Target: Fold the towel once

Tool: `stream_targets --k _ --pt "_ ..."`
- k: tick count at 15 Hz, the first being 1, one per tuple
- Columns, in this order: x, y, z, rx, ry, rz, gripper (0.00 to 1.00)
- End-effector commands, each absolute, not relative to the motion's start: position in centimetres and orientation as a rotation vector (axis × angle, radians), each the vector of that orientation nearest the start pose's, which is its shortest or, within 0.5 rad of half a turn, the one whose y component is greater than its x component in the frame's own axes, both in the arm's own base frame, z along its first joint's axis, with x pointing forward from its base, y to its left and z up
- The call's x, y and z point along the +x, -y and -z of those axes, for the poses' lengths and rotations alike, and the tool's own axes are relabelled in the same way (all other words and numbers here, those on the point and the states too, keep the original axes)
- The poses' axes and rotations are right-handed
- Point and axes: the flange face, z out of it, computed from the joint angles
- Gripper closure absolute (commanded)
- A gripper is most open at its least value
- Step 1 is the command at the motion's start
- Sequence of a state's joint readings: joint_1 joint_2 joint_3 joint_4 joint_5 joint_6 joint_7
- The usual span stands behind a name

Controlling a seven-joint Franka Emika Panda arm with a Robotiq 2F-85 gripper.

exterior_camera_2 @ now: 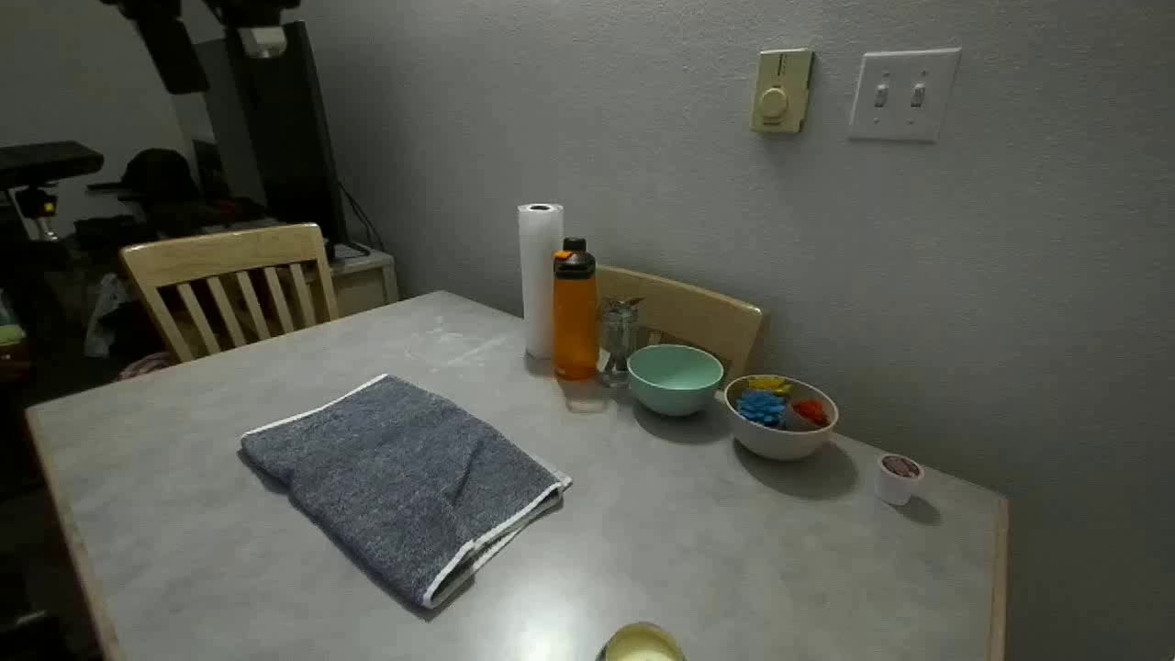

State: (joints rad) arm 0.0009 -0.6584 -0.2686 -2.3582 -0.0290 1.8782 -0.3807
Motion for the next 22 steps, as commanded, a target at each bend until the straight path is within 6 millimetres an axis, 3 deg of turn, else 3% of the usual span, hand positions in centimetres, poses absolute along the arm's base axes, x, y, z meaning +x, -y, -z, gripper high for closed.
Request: stream_targets --k 1,18,22 --pt "35.6 11.9 -56.7 -3.036 0.244 0.294 0.0" --pt "35.7 12.0 -56.5 -3.035 0.244 0.288 0.0" --pt "37.8 14.2 -53.0 -2.973 0.265 0.23 0.0"
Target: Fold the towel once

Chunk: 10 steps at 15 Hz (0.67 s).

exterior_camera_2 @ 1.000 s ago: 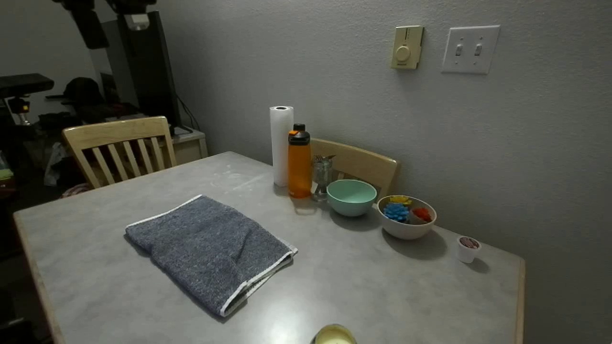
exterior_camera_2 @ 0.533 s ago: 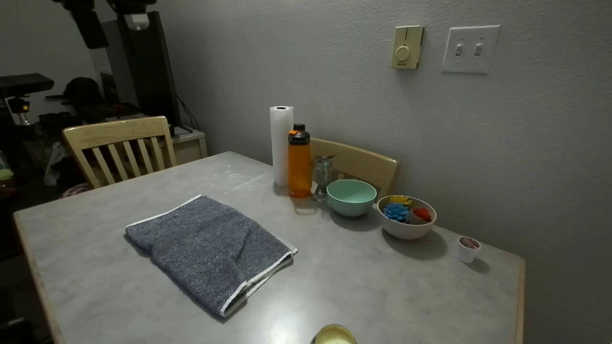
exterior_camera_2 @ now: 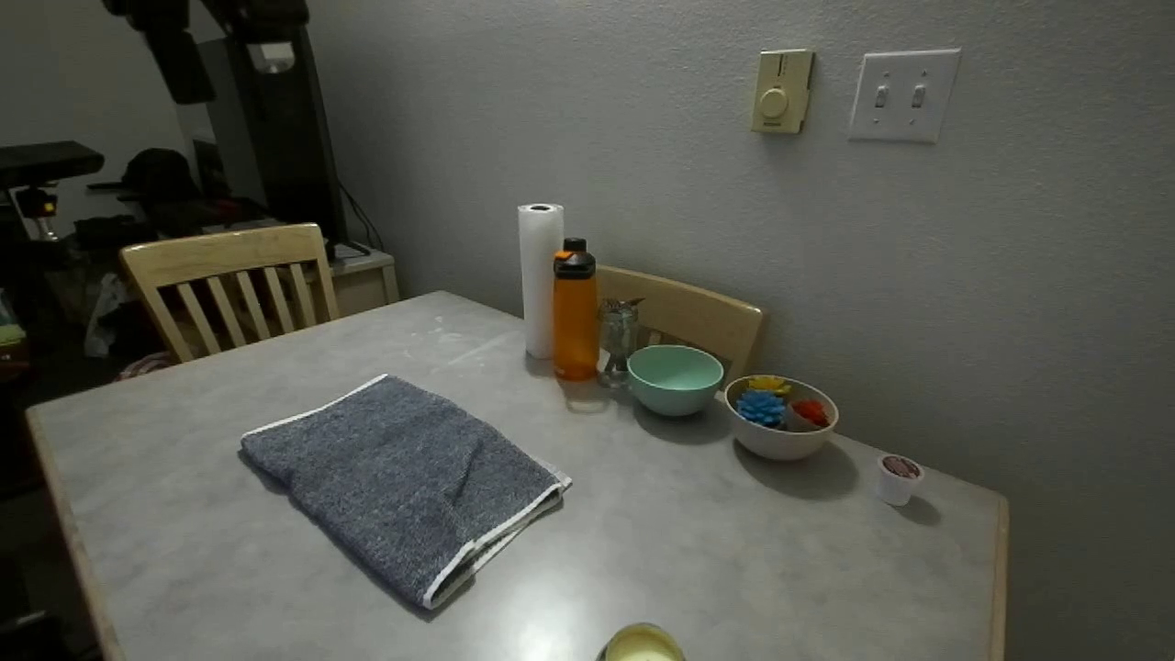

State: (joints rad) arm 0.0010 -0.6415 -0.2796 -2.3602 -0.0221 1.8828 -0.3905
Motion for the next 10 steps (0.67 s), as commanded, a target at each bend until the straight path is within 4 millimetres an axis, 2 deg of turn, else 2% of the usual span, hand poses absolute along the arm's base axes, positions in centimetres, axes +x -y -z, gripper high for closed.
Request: stream_targets --k 1,4,9,10 --pt "38.3 14.8 -51.9 -2.961 0.26 0.203 0.0" --pt "40.5 16.1 -47.7 -2.869 0.338 0.092 0.0" --pt "44.4 15.2 -41.5 -2.747 0.555 -0.062 0.0" --pt "42.4 15.0 -43.0 -2.792 0.478 -0.02 0.0"
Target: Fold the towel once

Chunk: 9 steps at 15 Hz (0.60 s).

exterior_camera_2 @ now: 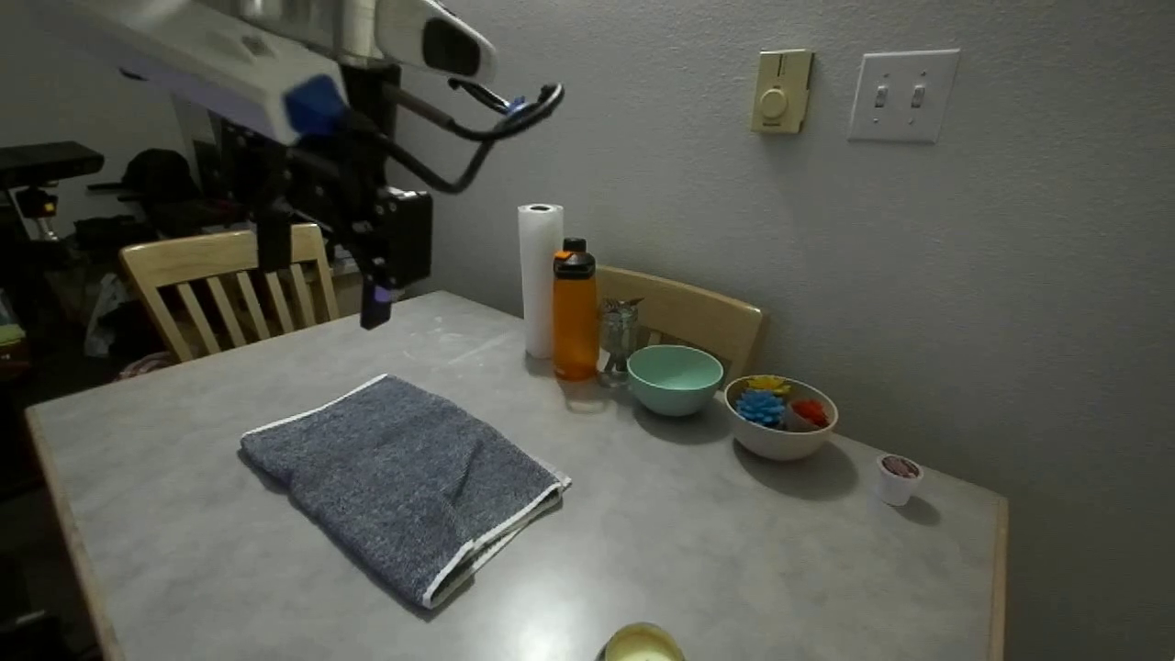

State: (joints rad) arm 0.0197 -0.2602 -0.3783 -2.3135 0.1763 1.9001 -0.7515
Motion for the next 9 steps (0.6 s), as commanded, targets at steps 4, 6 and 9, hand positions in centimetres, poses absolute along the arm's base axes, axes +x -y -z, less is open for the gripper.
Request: stream_targets --k 4,6,9 --pt "44.2 14.9 -40.8 -2.769 0.537 -0.077 0.0" --pt "44.1 14.4 -41.7 -2.795 0.55 -0.034 0.0" --pt "45.0 13.9 -41.6 -2.806 0.561 0.007 0.0"
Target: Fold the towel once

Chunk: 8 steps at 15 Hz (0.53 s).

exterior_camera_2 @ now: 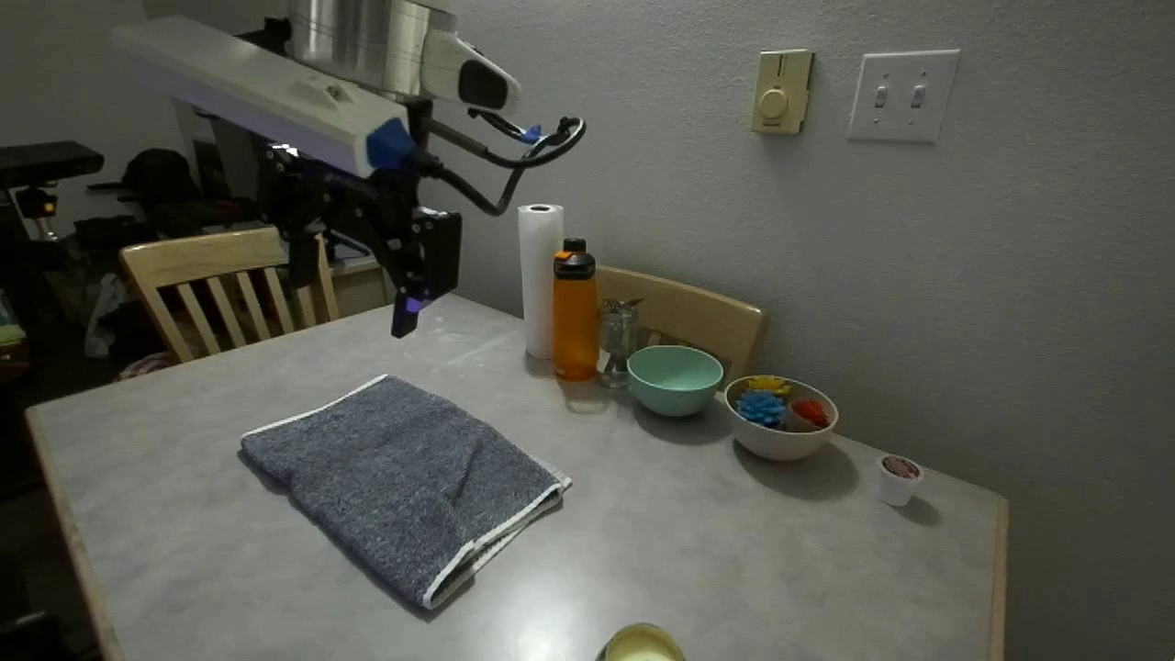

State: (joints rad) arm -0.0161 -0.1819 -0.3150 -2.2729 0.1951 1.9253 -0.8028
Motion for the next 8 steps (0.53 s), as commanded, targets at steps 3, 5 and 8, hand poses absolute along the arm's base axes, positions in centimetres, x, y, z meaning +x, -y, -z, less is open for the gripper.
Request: stream_targets --k 3,5,8 --pt "46.3 14.3 -40.0 -2.793 0.578 -0.006 0.0" --pt "47.3 14.8 -38.4 -2.774 0.586 -0.024 0.0" --pt "48.9 15.5 -35.6 -2.731 0.581 -0.077 0.0"
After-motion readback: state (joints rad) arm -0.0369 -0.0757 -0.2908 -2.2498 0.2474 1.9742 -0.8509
